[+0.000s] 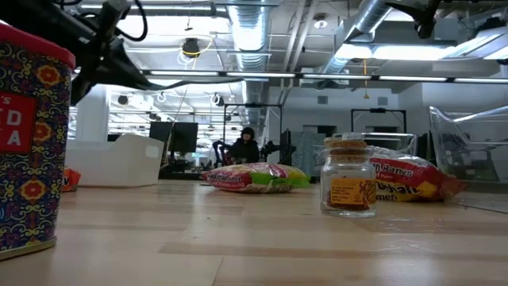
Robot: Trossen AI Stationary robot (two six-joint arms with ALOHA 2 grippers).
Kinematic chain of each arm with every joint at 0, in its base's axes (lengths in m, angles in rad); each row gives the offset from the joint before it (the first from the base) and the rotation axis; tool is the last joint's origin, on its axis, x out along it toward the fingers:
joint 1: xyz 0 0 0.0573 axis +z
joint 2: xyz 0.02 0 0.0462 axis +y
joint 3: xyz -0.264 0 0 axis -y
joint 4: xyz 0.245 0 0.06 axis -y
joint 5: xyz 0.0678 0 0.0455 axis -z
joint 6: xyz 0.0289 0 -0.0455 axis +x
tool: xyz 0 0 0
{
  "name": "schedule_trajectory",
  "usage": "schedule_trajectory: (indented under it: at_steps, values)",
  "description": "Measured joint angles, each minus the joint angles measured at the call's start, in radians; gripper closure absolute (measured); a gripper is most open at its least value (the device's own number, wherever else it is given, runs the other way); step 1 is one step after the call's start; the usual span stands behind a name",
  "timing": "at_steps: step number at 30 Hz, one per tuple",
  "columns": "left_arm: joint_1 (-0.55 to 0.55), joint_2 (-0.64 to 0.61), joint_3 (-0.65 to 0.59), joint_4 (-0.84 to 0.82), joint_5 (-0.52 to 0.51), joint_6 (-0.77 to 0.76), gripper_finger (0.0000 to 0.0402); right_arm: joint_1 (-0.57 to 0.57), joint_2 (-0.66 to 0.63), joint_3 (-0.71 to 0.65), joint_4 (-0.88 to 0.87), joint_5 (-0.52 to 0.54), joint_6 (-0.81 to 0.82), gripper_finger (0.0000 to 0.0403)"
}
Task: Pick & Place Food Item
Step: Put the blue spoon into the white bin
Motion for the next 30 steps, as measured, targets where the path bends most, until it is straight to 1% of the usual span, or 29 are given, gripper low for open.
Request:
schedule_trajectory:
  at_steps: [3, 6, 10, 14, 16, 18, 20, 22, 25, 27, 30]
  values:
    - [0.000, -0.055, 0.000, -0.086, -0.042, -0.032, 0.0400, 0.000, 0.000, 0.000, 0.000, 0.001, 0.000, 0.0112]
    - [0.000, -0.099, 0.000, -0.192, -0.057, -0.086, 0.0400, 0.000, 0.000, 0.000, -0.006, 0.002, 0.000, 0.0112]
    - [-0.001, -0.130, 0.000, -0.332, -0.056, -0.195, 0.0400, 0.000, 0.000, 0.000, -0.017, 0.002, 0.000, 0.0112]
    - [-0.001, -0.131, 0.000, -0.442, -0.056, -0.330, 0.0400, 0.000, 0.000, 0.000, -0.016, 0.002, 0.000, 0.0112]
    - [-0.001, -0.130, 0.000, -0.475, -0.058, -0.399, 0.0400, 0.000, 0.000, 0.000, -0.016, 0.002, 0.000, 0.0112]
    - [-0.001, -0.129, 0.000, -0.477, -0.081, -0.455, 0.0400, 0.000, 0.000, 0.000, -0.016, 0.002, 0.000, 0.0112]
    - [-0.001, -0.129, 0.000, -0.459, -0.103, -0.466, 0.0399, -0.002, 0.001, 0.000, -0.015, 0.002, 0.000, 0.0112]
    - [-0.001, -0.133, 0.000, -0.421, -0.084, -0.379, 0.0398, -0.002, 0.002, 0.000, -0.016, 0.003, 0.000, 0.0112]
    - [-0.001, -0.139, 0.000, -0.324, 0.004, -0.178, 0.0400, -0.002, 0.002, 0.000, -0.015, 0.003, 0.000, 0.0112]
    - [0.000, -0.151, 0.000, -0.225, 0.013, -0.069, 0.0400, -0.002, 0.006, 0.000, -0.015, 0.002, 0.000, 0.0112]
    - [0.034, -0.167, 0.000, 0.012, 0.014, 0.134, 0.0398, -0.002, 0.009, 0.000, -0.017, 0.003, -0.002, 0.0112]
